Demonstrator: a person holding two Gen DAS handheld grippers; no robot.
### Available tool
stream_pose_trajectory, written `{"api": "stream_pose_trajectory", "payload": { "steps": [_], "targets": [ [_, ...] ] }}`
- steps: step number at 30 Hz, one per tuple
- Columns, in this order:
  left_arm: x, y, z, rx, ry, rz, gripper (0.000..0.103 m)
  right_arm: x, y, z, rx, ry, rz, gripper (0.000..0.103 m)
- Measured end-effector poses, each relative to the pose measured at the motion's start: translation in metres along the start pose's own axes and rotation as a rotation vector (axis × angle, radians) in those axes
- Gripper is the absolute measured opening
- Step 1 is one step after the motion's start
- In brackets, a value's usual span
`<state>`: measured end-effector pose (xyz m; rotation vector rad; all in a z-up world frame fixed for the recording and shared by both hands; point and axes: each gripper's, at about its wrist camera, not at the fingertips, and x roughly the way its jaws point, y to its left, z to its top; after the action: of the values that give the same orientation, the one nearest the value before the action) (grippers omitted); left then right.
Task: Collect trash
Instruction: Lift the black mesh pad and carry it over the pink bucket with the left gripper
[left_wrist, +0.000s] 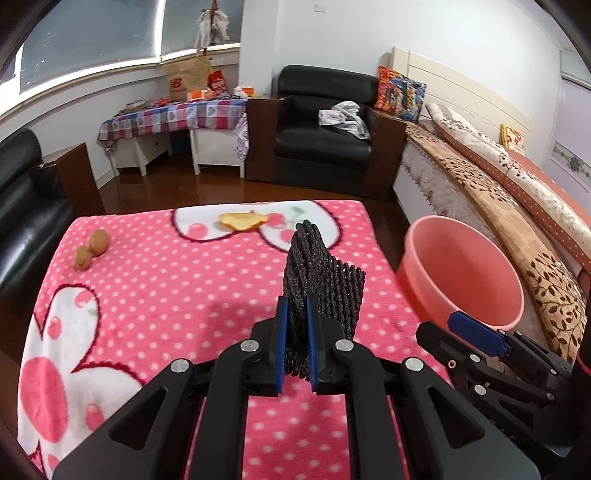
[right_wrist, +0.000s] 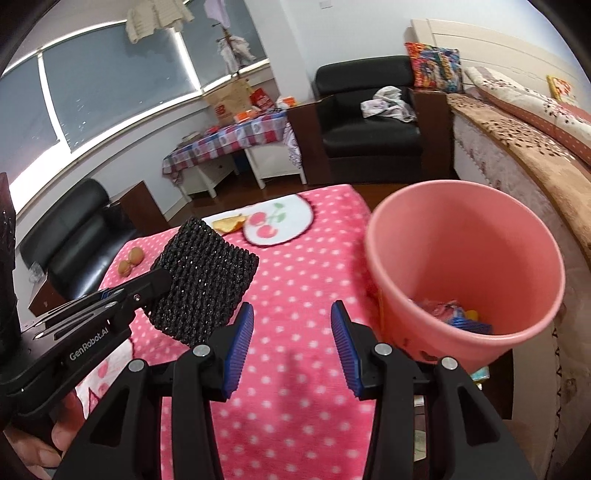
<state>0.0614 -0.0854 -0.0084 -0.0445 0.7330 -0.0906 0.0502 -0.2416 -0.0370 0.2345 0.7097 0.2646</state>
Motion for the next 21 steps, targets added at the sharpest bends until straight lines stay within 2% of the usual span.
{"api": "stream_pose_trajectory", "payload": {
  "steps": [21],
  "targets": [
    [0.022,-0.090,0.017,0.113,-0.021,-0.141,0.009,-0.029,-0.085,0.007,0.128,-0.062,-0.128,0.044]
  ]
}}
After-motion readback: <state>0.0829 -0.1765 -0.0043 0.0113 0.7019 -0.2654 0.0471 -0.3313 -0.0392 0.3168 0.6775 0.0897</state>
